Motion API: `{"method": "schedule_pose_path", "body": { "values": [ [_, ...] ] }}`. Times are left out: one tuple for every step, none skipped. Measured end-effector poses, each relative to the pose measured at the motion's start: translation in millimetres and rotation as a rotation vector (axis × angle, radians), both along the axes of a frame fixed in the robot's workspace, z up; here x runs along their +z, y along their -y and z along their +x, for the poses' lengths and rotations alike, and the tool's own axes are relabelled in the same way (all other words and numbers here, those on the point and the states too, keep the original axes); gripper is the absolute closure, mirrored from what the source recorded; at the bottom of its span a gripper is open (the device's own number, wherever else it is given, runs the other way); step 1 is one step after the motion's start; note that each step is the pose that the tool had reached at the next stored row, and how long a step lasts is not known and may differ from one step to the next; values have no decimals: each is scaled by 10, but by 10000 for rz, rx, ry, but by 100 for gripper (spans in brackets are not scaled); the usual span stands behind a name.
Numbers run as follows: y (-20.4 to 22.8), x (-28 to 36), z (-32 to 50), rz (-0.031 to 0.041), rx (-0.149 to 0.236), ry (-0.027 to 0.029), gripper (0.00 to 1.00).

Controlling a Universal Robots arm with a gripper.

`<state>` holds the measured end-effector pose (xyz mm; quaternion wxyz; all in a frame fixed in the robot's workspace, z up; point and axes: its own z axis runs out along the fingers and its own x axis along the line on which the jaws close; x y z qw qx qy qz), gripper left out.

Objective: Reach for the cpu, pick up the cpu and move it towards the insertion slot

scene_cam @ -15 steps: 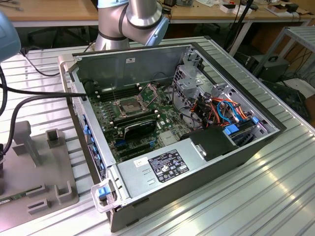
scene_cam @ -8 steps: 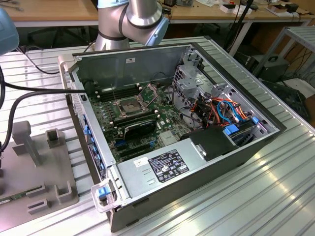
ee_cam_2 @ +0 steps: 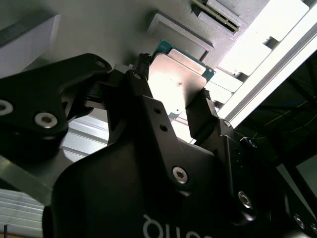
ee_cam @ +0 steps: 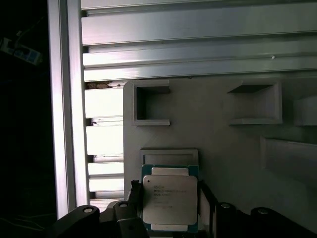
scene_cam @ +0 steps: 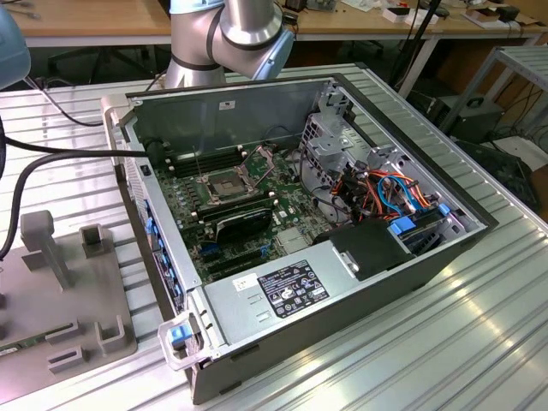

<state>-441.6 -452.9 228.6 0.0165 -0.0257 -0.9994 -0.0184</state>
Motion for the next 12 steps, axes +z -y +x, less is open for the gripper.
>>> {"method": "schedule_pose_path", "body": {
  "values": [
    [0,0,0,-1,0,-1,45],
    [0,0,0,-1,0,-1,45],
    [0,0,0,-1,0,0,45],
    [0,0,0,-1,0,0,45],
    [0,0,0,-1,0,0,45],
    [0,0,0,-1,0,-1,45],
    [0,2,0,-2,0,-1,45],
    [0,2,0,0,0,1,45],
    [0,6,0,-1,0,0,45],
    [0,15,0,-3,0,-3,45],
    [0,37,0,-2,0,-2,45],
    [0,61,0,-2,1,-1,45]
  ]
}}
